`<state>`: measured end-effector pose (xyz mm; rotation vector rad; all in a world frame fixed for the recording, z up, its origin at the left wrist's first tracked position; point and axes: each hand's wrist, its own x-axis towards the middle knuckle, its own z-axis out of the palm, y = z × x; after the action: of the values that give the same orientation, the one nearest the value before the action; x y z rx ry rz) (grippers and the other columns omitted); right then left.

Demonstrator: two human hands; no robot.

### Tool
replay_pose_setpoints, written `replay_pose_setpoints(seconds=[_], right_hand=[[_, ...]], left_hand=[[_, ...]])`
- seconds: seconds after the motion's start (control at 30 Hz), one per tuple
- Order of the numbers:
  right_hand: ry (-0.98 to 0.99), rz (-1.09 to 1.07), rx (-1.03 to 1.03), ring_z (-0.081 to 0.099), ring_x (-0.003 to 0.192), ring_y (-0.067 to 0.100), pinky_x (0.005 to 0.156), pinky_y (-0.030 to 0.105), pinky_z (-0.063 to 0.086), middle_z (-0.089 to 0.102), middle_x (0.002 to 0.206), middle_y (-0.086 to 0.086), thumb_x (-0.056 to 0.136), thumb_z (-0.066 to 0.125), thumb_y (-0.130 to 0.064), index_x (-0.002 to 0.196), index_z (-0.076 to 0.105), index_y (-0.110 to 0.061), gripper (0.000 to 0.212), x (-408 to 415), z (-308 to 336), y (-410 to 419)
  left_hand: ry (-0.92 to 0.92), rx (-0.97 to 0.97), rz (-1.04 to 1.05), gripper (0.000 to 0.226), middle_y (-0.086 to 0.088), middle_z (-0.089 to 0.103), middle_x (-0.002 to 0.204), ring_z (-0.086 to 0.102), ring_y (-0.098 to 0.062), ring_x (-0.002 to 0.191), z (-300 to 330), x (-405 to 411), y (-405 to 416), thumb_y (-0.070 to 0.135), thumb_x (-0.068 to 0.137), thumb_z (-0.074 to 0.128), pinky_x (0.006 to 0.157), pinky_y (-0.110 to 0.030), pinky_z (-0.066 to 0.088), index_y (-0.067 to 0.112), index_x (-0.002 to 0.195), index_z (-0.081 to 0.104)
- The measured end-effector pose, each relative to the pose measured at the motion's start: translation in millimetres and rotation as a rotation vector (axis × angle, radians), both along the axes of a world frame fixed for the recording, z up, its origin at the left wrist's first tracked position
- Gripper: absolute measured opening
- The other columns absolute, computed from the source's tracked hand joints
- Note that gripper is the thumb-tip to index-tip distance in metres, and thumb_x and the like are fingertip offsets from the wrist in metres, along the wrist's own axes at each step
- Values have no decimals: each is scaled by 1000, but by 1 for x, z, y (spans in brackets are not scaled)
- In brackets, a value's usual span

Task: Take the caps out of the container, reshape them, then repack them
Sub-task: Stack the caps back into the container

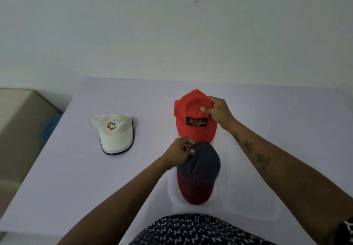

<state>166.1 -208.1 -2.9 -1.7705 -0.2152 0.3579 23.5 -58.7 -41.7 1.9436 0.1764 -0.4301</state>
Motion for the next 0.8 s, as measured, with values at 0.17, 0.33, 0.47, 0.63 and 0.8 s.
replay_pose_setpoints(seconds=[0.17, 0.33, 0.47, 0.63, 0.8], right_hand=[[103, 46, -9, 66, 100, 26, 90, 37, 54, 69, 108, 11, 83, 66, 2, 110, 65, -11, 30, -12, -21, -2], [170, 125, 3, 67, 100, 23, 89, 33, 55, 69, 110, 11, 83, 66, 2, 115, 64, -9, 35, -19, -26, -14], [218, 179, -19, 67, 101, 18, 86, 26, 55, 69, 111, 7, 83, 67, 1, 121, 62, -9, 40, -26, -31, -22], [274, 183, -57, 65, 104, 24, 90, 33, 54, 69, 113, 8, 83, 67, -3, 122, 61, -5, 39, -32, -47, -23], [255, 197, -83, 64, 106, 24, 91, 35, 54, 67, 117, 9, 85, 67, -7, 125, 59, -4, 41, -32, -53, -23]], left_hand=[[-16, 6, 21, 13, -11, 67, 98, 61, -17, 85, 4, -6, 4, 4, 89, 55, 85, -36, 53, 11, 99, 60], [-27, -13, 28, 14, -11, 67, 97, 61, -16, 84, 4, -11, 6, 4, 89, 55, 85, -37, 53, 12, 100, 60], [-27, -40, 33, 15, -10, 65, 95, 60, -16, 84, 5, -12, 6, 4, 89, 56, 85, -36, 53, 10, 101, 61], [-27, -49, 28, 13, -6, 66, 91, 61, -16, 83, 7, -11, 4, 3, 89, 57, 83, -33, 53, 9, 100, 61], [-18, -52, 35, 13, -6, 66, 94, 61, -15, 85, 7, -11, 6, 6, 89, 58, 85, -33, 53, 10, 101, 61]])
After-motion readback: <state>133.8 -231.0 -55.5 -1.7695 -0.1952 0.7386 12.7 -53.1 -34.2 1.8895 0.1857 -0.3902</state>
